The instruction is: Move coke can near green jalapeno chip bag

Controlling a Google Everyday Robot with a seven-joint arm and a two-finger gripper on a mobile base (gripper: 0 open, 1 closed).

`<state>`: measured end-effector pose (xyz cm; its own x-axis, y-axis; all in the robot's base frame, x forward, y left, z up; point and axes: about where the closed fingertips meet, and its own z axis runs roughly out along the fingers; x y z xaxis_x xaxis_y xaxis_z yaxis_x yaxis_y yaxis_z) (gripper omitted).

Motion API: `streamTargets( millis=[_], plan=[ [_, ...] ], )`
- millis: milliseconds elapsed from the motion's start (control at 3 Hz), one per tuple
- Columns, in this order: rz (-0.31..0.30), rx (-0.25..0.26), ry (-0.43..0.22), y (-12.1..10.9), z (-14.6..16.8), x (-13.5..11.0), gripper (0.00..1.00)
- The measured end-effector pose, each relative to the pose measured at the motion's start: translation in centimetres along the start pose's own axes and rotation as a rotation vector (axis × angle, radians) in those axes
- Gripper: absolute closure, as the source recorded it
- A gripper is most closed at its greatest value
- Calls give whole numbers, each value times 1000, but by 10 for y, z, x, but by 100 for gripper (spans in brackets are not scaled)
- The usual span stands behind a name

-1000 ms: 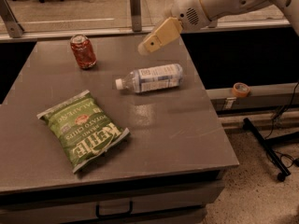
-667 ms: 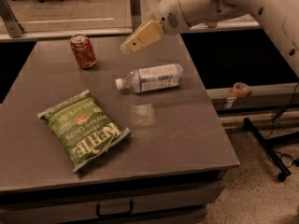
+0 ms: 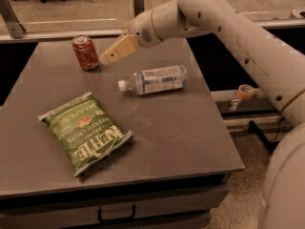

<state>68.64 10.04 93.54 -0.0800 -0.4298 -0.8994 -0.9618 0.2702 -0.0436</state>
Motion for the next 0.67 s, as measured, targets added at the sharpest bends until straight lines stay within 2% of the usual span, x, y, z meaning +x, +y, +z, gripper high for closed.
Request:
streamTargets(
  millis=[667],
  plan=[
    [-40, -40, -70, -13, 68, -3, 0]
  ],
)
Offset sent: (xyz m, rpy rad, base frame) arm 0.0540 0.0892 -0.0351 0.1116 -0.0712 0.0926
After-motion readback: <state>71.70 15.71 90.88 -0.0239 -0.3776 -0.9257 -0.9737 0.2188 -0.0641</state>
